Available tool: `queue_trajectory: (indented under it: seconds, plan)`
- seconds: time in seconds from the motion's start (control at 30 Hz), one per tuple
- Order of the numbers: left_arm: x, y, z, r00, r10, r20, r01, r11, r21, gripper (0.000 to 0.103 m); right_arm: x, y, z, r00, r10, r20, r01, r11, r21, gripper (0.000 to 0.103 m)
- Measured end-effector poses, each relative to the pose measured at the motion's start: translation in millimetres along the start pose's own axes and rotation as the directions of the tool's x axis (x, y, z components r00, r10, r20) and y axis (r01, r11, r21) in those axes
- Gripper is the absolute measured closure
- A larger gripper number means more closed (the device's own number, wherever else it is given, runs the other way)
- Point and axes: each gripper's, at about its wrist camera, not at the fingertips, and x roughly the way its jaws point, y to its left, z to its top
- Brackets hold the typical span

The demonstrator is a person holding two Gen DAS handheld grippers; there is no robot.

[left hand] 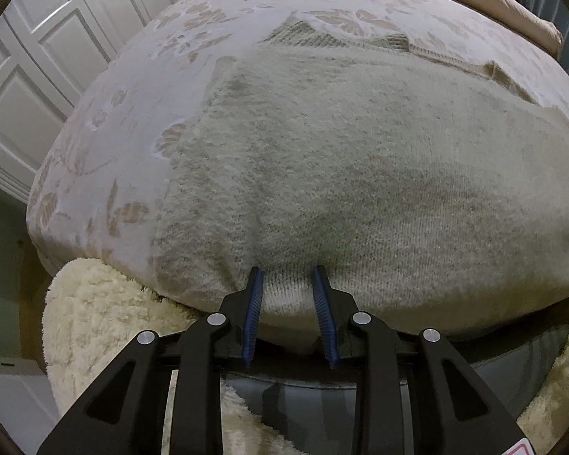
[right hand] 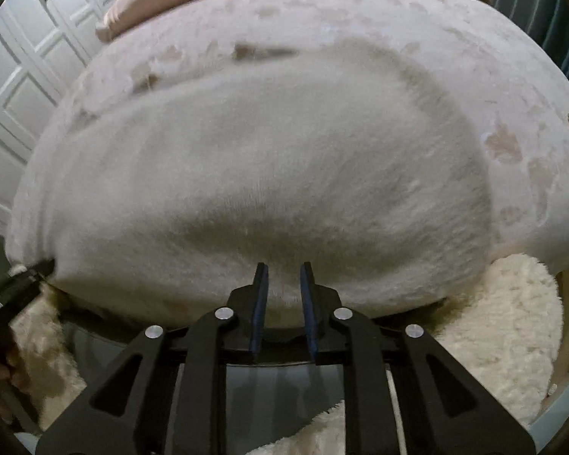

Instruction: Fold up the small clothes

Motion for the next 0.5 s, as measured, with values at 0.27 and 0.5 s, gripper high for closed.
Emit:
queue_trajectory:
  seconds: [0.27,0.5]
  plan:
    - [-4.0,2.1,-2.3,1.0,-0.008,0.009,0.008,1.0,-0.012,0.075,9.5,1.3,1.1,0.999,-0.023,-0.028,0.023,1.0,-0.014,0.084]
    - [-25.1,5.0,10.9,0.998,-0.036,0.051,0.038,0.998,-0.041,0.067,-22.8,-28.0,19.8,0.997,-0.019,0.075,0.013,0.997,0.08,0.072]
